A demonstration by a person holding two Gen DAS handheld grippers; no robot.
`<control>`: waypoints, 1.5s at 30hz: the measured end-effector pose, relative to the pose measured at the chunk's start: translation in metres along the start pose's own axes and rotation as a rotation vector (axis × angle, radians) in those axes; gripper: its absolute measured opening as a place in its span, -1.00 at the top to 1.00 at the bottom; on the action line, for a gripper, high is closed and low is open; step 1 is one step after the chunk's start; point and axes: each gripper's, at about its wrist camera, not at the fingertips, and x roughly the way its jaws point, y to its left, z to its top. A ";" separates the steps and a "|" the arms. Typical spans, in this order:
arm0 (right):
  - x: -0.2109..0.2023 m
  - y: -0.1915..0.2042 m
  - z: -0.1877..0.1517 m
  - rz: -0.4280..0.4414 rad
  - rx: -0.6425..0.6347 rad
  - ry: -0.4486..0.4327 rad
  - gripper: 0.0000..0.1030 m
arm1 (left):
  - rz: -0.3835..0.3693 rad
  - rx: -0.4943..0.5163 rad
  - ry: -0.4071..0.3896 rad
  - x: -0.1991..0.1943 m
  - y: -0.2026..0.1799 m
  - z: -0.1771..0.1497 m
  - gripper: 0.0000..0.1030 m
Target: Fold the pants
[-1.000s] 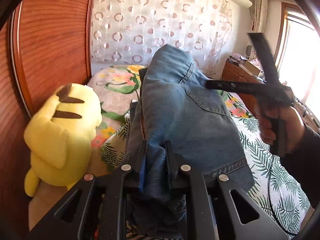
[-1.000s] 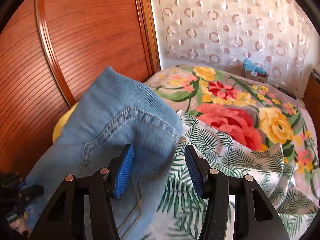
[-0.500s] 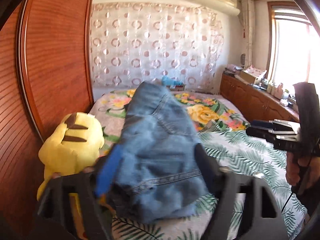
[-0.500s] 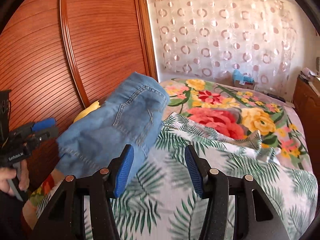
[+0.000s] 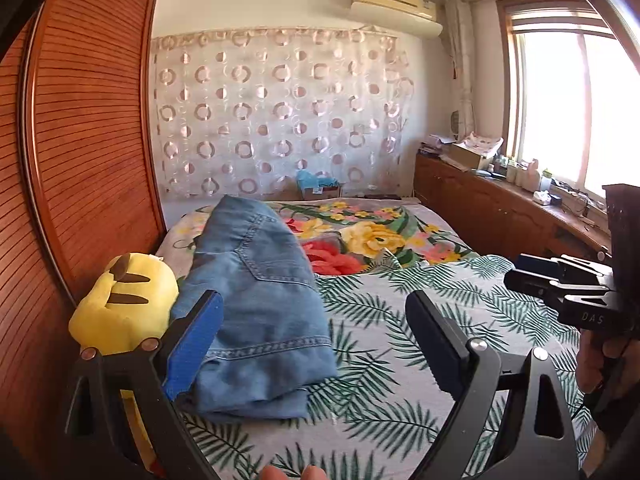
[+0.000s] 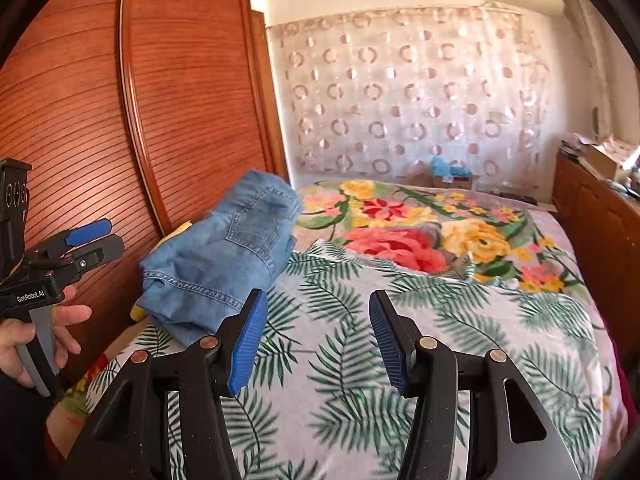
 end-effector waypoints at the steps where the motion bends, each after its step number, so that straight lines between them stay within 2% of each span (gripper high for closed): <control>1: -0.010 0.000 -0.002 -0.017 0.001 -0.009 -0.07 | -0.009 0.003 0.000 -0.001 -0.005 -0.001 -0.80; 3: -0.026 -0.001 -0.007 -0.048 -0.001 -0.023 -0.07 | -0.023 0.007 0.007 -0.004 -0.017 -0.002 -0.80; 6: -0.047 -0.004 -0.011 -0.084 0.013 -0.043 -0.18 | -0.049 0.004 0.009 -0.011 -0.032 -0.004 -0.80; 12: -0.095 -0.002 -0.023 -0.158 0.034 -0.087 -0.43 | -0.014 -0.003 0.010 -0.026 -0.054 -0.006 -0.80; 19: -0.134 0.008 -0.036 -0.230 0.040 -0.125 -0.45 | -0.031 -0.016 -0.012 -0.046 -0.068 -0.012 -0.80; 31: -0.135 0.024 -0.038 -0.251 0.051 -0.146 -0.46 | -0.026 0.020 -0.030 -0.062 -0.085 -0.010 -0.80; 45: -0.137 0.020 -0.042 -0.247 0.048 -0.152 -0.46 | -0.029 0.018 -0.031 -0.063 -0.085 -0.011 -0.80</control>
